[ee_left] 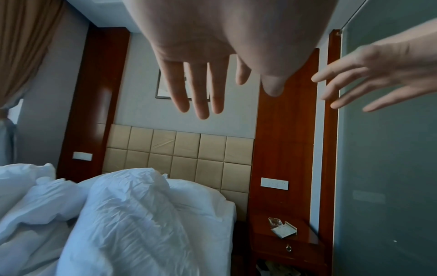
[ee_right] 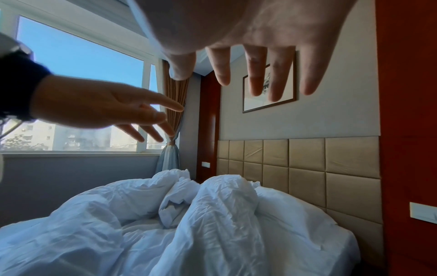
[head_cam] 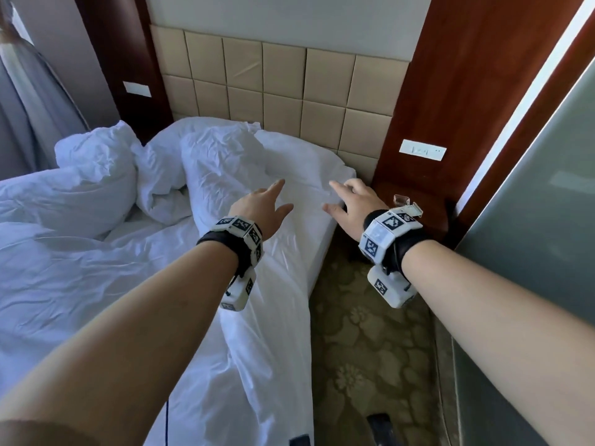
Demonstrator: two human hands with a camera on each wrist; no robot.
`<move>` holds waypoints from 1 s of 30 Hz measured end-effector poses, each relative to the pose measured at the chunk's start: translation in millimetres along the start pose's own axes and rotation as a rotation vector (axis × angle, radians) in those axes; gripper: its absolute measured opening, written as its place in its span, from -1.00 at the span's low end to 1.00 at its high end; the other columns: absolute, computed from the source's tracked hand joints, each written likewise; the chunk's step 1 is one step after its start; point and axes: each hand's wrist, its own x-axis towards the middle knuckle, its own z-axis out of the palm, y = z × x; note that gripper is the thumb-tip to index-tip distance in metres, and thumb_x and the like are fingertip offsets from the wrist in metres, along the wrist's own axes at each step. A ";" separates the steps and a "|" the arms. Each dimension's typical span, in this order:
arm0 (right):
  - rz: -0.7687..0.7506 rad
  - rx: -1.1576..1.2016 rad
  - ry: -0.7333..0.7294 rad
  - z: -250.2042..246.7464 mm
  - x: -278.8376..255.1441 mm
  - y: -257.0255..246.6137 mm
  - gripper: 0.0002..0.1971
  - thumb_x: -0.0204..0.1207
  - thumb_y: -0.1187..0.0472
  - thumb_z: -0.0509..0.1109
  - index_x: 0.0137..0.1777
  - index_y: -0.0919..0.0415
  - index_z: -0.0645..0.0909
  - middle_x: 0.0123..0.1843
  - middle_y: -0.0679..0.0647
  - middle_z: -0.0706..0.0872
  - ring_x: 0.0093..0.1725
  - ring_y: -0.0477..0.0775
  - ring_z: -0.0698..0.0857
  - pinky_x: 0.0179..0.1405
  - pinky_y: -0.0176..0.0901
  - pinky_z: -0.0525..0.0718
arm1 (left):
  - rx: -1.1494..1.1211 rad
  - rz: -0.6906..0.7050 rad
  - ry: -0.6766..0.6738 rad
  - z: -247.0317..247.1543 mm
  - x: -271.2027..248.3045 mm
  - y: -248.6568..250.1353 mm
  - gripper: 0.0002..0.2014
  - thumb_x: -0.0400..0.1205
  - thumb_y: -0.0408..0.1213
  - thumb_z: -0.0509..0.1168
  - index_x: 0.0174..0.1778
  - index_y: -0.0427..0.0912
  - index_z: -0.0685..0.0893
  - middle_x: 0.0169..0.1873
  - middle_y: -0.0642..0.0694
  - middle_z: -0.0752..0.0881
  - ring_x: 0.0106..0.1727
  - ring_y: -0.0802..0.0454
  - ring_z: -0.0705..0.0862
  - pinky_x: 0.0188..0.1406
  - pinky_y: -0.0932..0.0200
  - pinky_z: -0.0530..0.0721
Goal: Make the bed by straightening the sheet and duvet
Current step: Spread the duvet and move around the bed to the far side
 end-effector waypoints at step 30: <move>-0.049 -0.041 0.051 -1.9 373.1 378.4 -0.39 0.62 -0.20 0.13 0.62 0.02 0.20 0.59 0.13 0.20 0.55 0.18 0.23 0.51 0.09 0.27 | 0.080 0.112 -0.006 157.6 478.3 183.6 -0.39 0.67 0.17 0.07 0.63 0.07 0.18 0.66 -0.09 0.02 0.65 -0.13 0.00 0.61 -0.13 0.05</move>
